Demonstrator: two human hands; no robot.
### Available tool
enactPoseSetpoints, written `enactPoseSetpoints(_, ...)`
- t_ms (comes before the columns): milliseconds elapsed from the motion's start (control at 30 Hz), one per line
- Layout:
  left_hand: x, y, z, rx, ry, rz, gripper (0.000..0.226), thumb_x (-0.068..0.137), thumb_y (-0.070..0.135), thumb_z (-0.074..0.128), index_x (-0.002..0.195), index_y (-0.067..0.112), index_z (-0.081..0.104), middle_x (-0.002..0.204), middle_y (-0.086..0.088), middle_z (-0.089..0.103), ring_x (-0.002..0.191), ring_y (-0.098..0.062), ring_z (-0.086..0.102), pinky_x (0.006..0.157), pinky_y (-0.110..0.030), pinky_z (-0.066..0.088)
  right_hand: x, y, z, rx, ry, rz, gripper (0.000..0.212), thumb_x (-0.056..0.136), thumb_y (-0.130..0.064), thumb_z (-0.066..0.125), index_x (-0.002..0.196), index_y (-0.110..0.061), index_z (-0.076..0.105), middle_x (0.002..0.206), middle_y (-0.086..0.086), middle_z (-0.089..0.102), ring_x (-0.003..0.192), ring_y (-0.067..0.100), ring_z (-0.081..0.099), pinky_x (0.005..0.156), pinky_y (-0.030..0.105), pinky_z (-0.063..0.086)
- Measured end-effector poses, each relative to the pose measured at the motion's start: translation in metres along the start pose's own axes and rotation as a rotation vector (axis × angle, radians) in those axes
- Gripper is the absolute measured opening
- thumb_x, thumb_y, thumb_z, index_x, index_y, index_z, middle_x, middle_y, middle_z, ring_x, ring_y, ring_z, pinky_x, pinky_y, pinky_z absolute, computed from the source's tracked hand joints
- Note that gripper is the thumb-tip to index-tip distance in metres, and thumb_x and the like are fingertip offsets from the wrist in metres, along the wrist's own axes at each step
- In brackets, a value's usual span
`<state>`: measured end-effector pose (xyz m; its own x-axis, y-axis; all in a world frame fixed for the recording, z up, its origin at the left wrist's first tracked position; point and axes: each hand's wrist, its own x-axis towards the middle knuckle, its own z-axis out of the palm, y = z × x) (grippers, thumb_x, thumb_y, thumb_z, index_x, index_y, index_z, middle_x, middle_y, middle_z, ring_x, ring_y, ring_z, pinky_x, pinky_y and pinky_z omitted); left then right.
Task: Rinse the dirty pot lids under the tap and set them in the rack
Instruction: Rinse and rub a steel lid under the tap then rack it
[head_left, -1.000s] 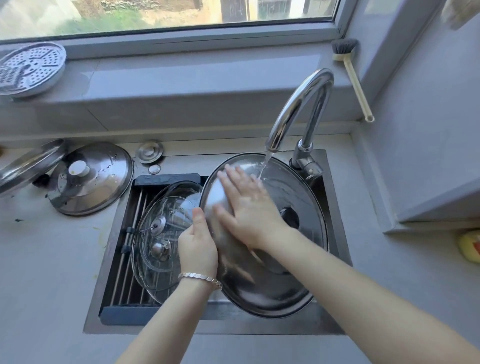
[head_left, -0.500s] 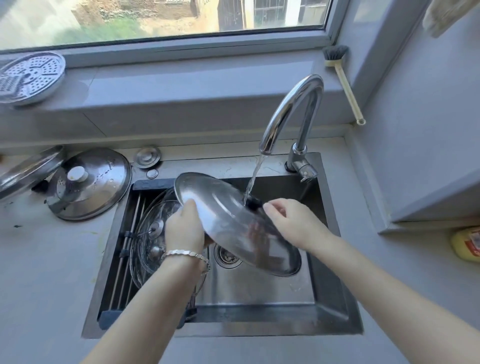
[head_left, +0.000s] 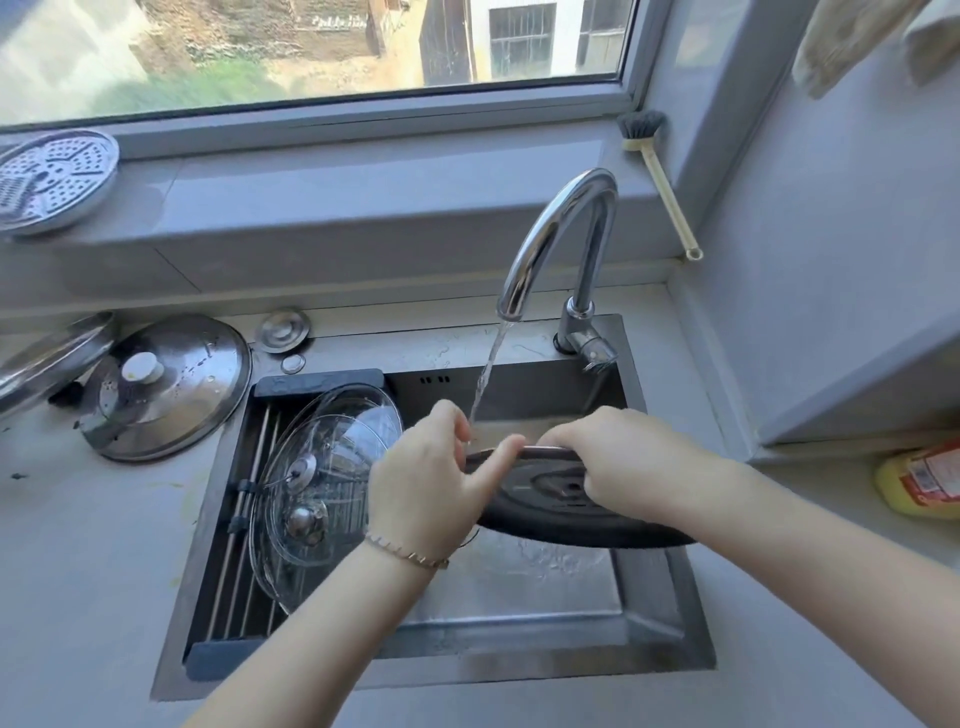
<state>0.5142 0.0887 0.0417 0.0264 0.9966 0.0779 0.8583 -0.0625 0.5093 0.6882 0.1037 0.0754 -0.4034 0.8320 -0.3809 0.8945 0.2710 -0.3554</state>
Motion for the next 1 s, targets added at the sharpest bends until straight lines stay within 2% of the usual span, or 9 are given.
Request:
enactPoseSetpoints(133,-0.009,-0.016,0.004,-0.278,-0.369,0.123,0.072,0.059,0.069,0.056,0.118,0.030,0.047,0.108,0.015,0.055,0.104,-0.001,0.049,0.092,-0.022,0.036,0.011,-0.011,-0.016,-0.120,-0.067,-0.173,0.052,0.076,0.001,0.043,0.110,-0.033,0.061,0.100,-0.003,0.055,0.093,0.024,0.055,0.058,0.027,0.035)
enactPoseSetpoints(200,-0.014,-0.019,0.008,-0.469,-0.500,0.059,0.044,0.068,0.053,0.064,0.109,0.043,0.051,0.099,0.025,0.063,0.096,0.010,0.055,0.086,-0.016,0.041,0.023,-0.019,-0.020,-0.175,-0.038,-0.285,0.042,0.074,0.001,0.047,0.095,-0.030,0.065,0.091,-0.002,0.060,0.088,0.025,0.058,0.063,0.032,0.043)
enactPoseSetpoints(300,-0.023,-0.023,0.011,-0.673,-0.286,-0.029,0.026,0.087,0.016,0.060,0.086,0.042,0.060,0.064,0.031,0.062,0.063,0.016,0.053,0.063,-0.004,0.038,0.041,-0.020,-0.021,-0.127,0.052,-0.371,0.023,0.074,-0.006,0.059,0.083,-0.027,0.065,0.072,-0.007,0.054,0.080,0.022,0.055,0.064,0.030,0.039)
enactPoseSetpoints(400,-0.031,-0.031,0.010,-0.801,-0.072,-0.236,0.033,0.088,0.011,0.056,0.062,0.030,0.063,0.051,0.022,0.060,0.050,0.010,0.051,0.051,-0.004,0.038,0.057,-0.008,0.006,0.142,0.450,-0.333,0.023,0.078,-0.016,0.067,0.100,-0.018,0.069,0.099,-0.001,0.064,0.100,0.020,0.057,0.093,0.033,0.041)
enactPoseSetpoints(467,-0.032,-0.036,0.010,-0.899,0.045,-0.447,0.023,0.089,0.019,0.055,0.068,0.023,0.066,0.059,0.013,0.068,0.058,0.003,0.060,0.055,-0.011,0.048,0.063,-0.002,0.037,0.421,0.661,-0.123,0.036,0.087,-0.016,0.059,0.123,-0.012,0.058,0.126,0.004,0.054,0.122,0.018,0.046,0.108,0.027,0.030)
enactPoseSetpoints(567,-0.030,-0.045,0.009,-0.921,0.156,-0.692,0.022,0.089,0.032,0.055,0.072,0.020,0.063,0.072,0.003,0.069,0.072,-0.015,0.064,0.069,-0.030,0.052,0.077,0.003,0.081,0.706,0.458,0.219,0.055,0.097,-0.028,0.042,0.146,-0.013,0.022,0.155,0.000,0.017,0.143,0.011,0.012,0.113,0.021,0.007)
enactPoseSetpoints(667,-0.028,-0.046,0.006,-0.981,0.239,-0.813,0.023,0.088,0.036,0.055,0.070,0.023,0.059,0.075,0.005,0.064,0.077,-0.019,0.062,0.078,-0.036,0.048,0.091,0.003,0.106,0.530,0.346,0.364,0.063,0.098,-0.039,0.032,0.148,-0.012,0.006,0.158,0.003,-0.004,0.144,0.013,-0.007,0.115,0.030,-0.004)
enactPoseSetpoints(900,-0.022,-0.055,0.010,-1.254,0.288,-1.059,0.035,0.086,0.036,0.058,0.103,0.006,0.063,0.100,-0.010,0.068,0.093,-0.025,0.064,0.083,-0.037,0.051,0.074,-0.053,0.123,0.134,0.178,-0.380,0.068,0.092,-0.051,0.026,0.149,-0.018,0.006,0.152,-0.008,-0.010,0.141,0.006,-0.014,0.109,0.022,-0.018)
enactPoseSetpoints(1000,-0.032,-0.064,0.013,-1.219,0.268,-1.108,0.038,0.084,0.040,0.060,0.105,0.008,0.062,0.093,-0.005,0.069,0.085,-0.024,0.066,0.068,-0.032,0.050,0.071,-0.025,0.116,-0.032,0.191,-0.296,0.070,0.093,-0.054,0.024,0.148,-0.019,0.000,0.151,-0.006,-0.015,0.143,0.010,-0.013,0.111,0.024,-0.018)
